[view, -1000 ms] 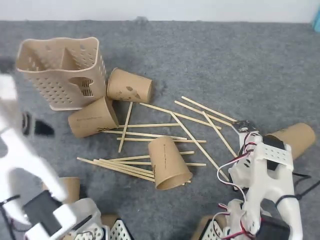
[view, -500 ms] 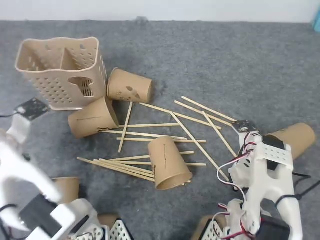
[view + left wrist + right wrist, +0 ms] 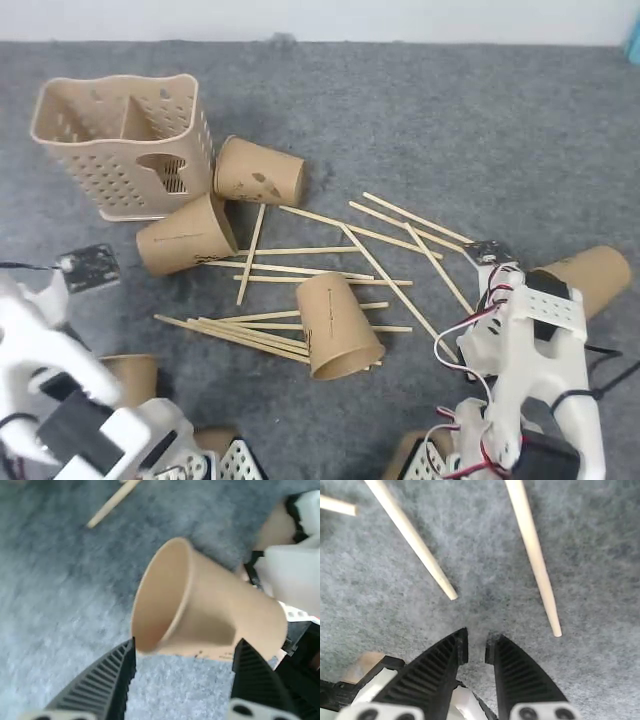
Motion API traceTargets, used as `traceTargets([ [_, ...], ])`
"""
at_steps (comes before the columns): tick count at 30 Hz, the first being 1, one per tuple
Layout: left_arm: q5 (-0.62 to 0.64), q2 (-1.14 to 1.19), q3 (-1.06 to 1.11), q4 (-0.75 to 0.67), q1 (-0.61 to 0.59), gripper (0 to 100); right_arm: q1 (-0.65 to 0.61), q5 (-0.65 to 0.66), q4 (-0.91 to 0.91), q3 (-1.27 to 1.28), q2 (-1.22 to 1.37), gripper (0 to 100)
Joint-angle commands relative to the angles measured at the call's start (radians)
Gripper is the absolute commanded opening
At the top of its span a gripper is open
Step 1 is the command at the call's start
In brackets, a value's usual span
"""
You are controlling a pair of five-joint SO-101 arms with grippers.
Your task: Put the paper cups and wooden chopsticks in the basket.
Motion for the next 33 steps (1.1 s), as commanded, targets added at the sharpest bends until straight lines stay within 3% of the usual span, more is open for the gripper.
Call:
traceTargets([
  [1,-0.077,-0.041,0.039,0.026,0.066,30,-0.010,0.014,-0.007,-0.003,-0.031,6.9],
  [8,-0.209,-0.051,0.137,0.028,0.061,29,-0.008,0.014,-0.007,-0.003,-0.031,6.9],
  [15,-0.281,-0.052,0.131,0.028,-0.071,0,-0.008,0.012,-0.007,-0.003,-0.031,6.9],
  [24,-0.278,-0.041,0.010,0.028,-0.204,1,-0.008,0.012,-0.007,-0.003,-0.031,6.9],
  [27,-0.252,-0.041,0.008,0.028,-0.210,1,-0.008,0.012,-0.007,-0.003,-0.031,6.9],
  [33,-0.002,-0.051,-0.025,0.028,-0.166,1,-0.008,0.011,-0.007,-0.003,-0.031,6.9],
])
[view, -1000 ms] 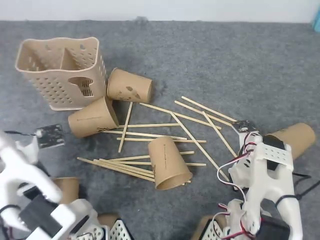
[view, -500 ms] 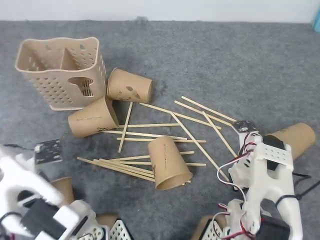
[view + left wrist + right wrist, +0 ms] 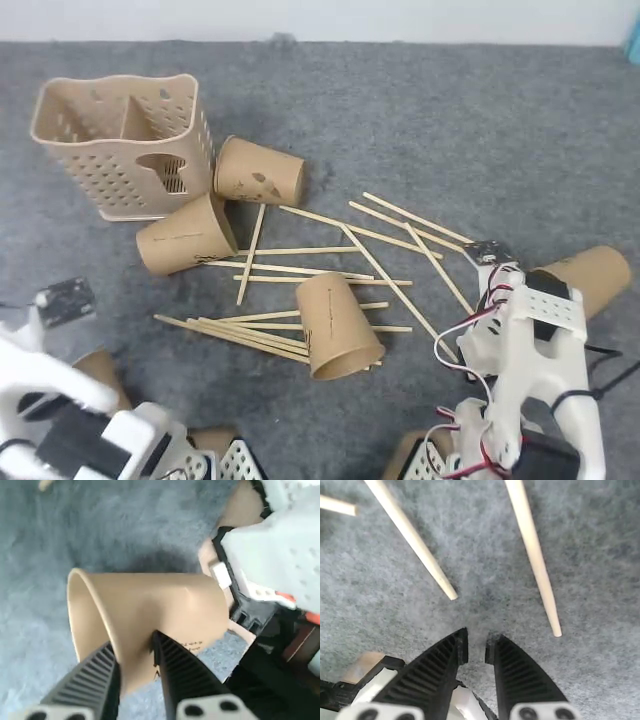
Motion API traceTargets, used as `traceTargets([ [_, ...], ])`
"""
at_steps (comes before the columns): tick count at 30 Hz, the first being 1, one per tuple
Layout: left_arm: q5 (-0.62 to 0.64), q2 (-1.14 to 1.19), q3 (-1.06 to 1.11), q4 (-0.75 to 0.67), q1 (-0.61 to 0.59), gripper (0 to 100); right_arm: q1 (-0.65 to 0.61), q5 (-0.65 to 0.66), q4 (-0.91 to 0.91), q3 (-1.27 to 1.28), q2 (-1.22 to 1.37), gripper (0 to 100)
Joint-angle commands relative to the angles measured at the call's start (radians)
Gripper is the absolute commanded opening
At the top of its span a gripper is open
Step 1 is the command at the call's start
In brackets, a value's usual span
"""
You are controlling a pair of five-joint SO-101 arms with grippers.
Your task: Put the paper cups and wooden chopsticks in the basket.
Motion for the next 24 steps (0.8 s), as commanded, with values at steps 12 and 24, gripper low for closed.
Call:
traceTargets([
  [12,0.644,-0.023,-0.401,0.008,0.084,1,-0.002,0.009,-0.007,-0.003,-0.031,6.9],
  [24,1.441,-0.025,-0.644,-0.272,0.206,1,-0.002,0.009,-0.007,-0.003,-0.031,6.9],
])
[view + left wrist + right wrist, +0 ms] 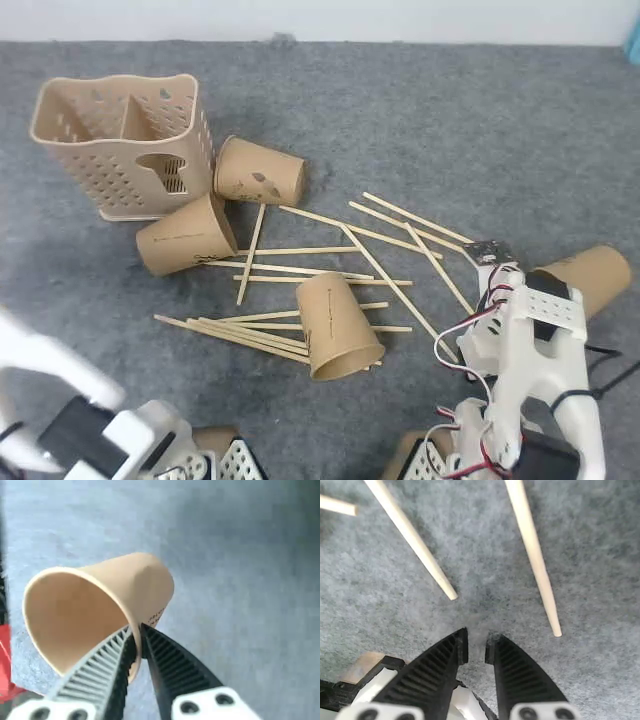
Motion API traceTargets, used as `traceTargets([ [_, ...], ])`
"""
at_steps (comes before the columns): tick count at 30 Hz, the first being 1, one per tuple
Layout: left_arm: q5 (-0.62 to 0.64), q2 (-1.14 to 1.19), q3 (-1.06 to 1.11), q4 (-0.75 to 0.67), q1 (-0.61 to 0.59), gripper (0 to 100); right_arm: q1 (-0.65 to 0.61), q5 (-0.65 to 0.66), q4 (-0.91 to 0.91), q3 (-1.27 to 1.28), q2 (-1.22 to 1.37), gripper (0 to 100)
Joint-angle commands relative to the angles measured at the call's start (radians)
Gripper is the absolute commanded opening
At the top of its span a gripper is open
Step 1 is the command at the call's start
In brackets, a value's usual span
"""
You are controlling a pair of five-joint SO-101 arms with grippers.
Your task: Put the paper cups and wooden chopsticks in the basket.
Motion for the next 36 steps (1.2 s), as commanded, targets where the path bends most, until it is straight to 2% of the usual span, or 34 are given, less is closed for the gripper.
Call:
traceTargets([
  [1,0.270,-0.026,-0.176,-0.029,0.078,1,-0.002,0.009,-0.007,-0.003,-0.031,6.9],
  [5,0.440,-0.025,-0.381,0.072,0.201,1,-0.002,0.009,-0.007,-0.003,-0.031,6.9],
  [10,0.529,-0.015,-0.639,0.253,0.462,1,-0.002,0.009,-0.007,-0.003,-0.031,6.9],
  [16,0.647,0.009,-0.708,0.230,0.767,1,-0.002,0.009,-0.007,-0.003,-0.031,6.9],
  [19,0.698,0.084,-0.716,0.201,0.867,1,-0.002,0.011,-0.007,-0.003,-0.031,6.9],
  [23,0.730,0.215,-0.717,0.072,0.901,1,-0.002,0.015,-0.007,-0.003,-0.031,6.9],
  [27,0.729,0.299,-0.722,0.003,0.898,1,-0.007,0.017,-0.007,-0.003,-0.031,6.9],
  [36,0.767,0.299,-0.964,0.003,0.876,1,-0.010,0.017,-0.008,-0.003,-0.033,6.9],
])
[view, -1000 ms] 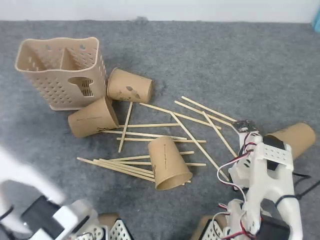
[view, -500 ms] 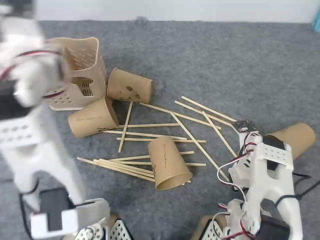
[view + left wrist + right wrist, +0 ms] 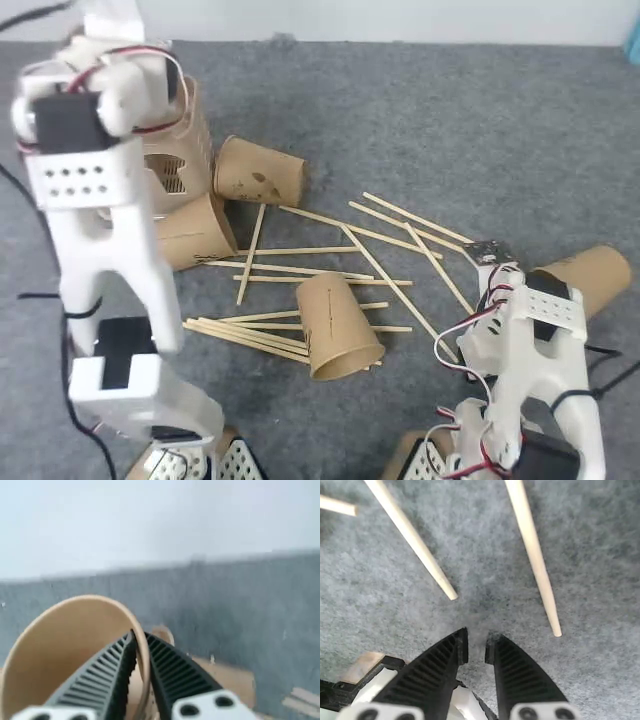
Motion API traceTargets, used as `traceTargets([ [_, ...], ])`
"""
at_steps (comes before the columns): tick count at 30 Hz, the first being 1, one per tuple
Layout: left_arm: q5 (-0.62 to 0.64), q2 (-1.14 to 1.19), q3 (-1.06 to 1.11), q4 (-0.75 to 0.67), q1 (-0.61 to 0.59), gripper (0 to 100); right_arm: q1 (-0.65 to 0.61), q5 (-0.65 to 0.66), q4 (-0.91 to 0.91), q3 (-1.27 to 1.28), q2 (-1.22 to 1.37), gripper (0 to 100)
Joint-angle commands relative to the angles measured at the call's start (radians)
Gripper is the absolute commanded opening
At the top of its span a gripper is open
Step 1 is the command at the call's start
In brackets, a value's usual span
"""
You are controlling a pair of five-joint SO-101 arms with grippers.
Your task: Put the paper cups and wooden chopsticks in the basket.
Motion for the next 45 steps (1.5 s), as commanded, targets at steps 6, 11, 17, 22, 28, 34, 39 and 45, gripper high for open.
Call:
traceTargets([
  [6,-0.005,0.029,-0.179,0.029,0.017,1,-0.010,0.017,-0.008,-0.003,-0.033,6.9],
  [11,-0.008,0.120,-0.179,0.000,-0.009,1,-0.010,0.017,-0.008,-0.003,-0.033,6.9],
  [17,-0.011,0.232,-0.188,-0.009,-0.026,1,-0.010,0.017,-0.008,-0.003,-0.033,6.9],
  [22,-0.038,0.238,-0.202,0.037,-0.017,1,-0.010,0.017,-0.008,-0.003,-0.033,6.9],
  [28,-0.112,0.227,-0.286,0.212,0.014,9,-0.010,0.017,-0.008,-0.003,-0.033,6.9],
  [34,-0.064,0.138,-0.392,0.245,-0.037,28,-0.010,0.017,-0.008,-0.003,-0.033,6.9],
  [39,-0.081,-0.054,-0.231,0.247,-0.068,26,-0.010,0.017,-0.008,-0.003,-0.033,6.9],
  [45,-0.252,-0.439,0.329,0.245,0.017,26,-0.010,0.017,-0.013,-0.003,-0.033,6.9],
])
